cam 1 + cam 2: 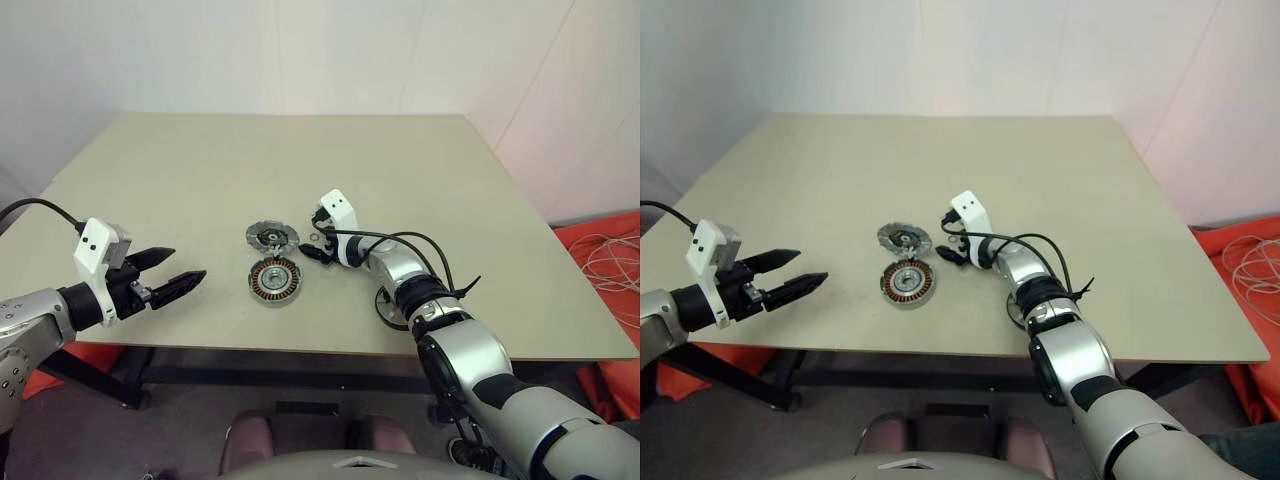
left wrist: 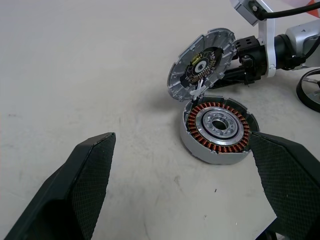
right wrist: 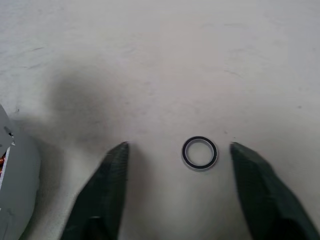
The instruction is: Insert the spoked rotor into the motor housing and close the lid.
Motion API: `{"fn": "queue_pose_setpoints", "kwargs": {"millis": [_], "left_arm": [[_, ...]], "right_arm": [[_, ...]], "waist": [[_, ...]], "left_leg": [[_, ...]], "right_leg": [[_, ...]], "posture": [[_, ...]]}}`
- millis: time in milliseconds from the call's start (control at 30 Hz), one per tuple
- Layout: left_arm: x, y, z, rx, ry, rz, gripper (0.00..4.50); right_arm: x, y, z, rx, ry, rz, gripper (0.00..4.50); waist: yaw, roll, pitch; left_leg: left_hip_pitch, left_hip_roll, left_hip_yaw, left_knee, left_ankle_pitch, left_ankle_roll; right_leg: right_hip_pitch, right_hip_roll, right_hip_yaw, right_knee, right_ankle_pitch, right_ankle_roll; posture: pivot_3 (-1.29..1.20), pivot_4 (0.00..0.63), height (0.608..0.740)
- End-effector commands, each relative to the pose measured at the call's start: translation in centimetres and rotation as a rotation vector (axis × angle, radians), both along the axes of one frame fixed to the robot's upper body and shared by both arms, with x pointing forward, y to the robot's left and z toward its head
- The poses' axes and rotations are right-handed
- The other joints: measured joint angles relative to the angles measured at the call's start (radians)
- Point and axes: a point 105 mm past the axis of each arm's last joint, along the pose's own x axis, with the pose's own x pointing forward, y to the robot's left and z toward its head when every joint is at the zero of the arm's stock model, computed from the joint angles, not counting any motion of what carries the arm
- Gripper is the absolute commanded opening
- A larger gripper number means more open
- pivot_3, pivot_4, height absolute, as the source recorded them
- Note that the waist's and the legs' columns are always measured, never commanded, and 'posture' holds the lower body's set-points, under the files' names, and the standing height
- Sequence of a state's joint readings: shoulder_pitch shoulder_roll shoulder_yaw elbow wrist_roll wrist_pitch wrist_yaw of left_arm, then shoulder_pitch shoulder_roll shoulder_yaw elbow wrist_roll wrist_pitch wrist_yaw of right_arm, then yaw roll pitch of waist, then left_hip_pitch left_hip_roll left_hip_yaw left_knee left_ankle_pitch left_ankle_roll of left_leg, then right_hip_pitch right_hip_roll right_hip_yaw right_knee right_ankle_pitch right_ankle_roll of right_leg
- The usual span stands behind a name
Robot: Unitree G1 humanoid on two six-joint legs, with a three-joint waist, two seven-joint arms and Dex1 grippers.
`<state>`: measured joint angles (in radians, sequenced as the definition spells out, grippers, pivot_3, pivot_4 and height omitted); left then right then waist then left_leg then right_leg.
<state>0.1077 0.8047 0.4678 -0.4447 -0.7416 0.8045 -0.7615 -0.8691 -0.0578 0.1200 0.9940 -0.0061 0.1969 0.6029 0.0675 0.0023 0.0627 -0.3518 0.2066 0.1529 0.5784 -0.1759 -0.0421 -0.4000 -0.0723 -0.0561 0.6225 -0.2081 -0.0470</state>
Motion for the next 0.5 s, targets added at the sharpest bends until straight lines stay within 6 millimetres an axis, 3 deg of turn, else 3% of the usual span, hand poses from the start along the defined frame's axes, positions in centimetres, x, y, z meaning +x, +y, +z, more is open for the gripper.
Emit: {"fn": "queue_pose_setpoints", "kwargs": {"millis": [33,167,333,500], "left_arm": [[0.1,0.0,1.3,0.023,-0.050,-0.009,4.50],[0.1,-0.1,1.3,0.021,-0.051,-0.010,4.50],[0.2,-0.1,1.3,0.020,-0.051,-0.010,4.50],[0.2,0.0,1.1,0.014,-0.051,-0.009,4.50]], "right_arm": [[0.7,0.5,1.6,0.019,-0.037,-0.006,2.14],[1.0,0.6,1.7,0.017,-0.044,-0.017,0.70],[1.5,0.4,2.9,0.035,-0.067,-0.024,0.62],[2.2,-1.3,5.4,0.054,-0.104,-0.027,0.62]], "waist": [[0.000,0.000,0.000],[0.000,0.000,0.000],[0.000,0.000,0.000],[0.003,0.000,0.000]], "left_leg": [[0.000,0.000,0.000,0.000,0.000,0.000],[0.000,0.000,0.000,0.000,0.000,0.000],[0.000,0.000,0.000,0.000,0.000,0.000],[0.000,0.000,0.000,0.000,0.000,0.000]], "right_leg": [[0.000,0.000,0.000,0.000,0.000,0.000],[0.000,0.000,0.000,0.000,0.000,0.000],[0.000,0.000,0.000,0.000,0.000,0.000],[0.000,0.000,0.000,0.000,0.000,0.000]], "posture": [[0.00,0.000,0.740],[0.00,0.000,0.740],[0.00,0.000,0.740],[0.00,0.000,0.740]]}}
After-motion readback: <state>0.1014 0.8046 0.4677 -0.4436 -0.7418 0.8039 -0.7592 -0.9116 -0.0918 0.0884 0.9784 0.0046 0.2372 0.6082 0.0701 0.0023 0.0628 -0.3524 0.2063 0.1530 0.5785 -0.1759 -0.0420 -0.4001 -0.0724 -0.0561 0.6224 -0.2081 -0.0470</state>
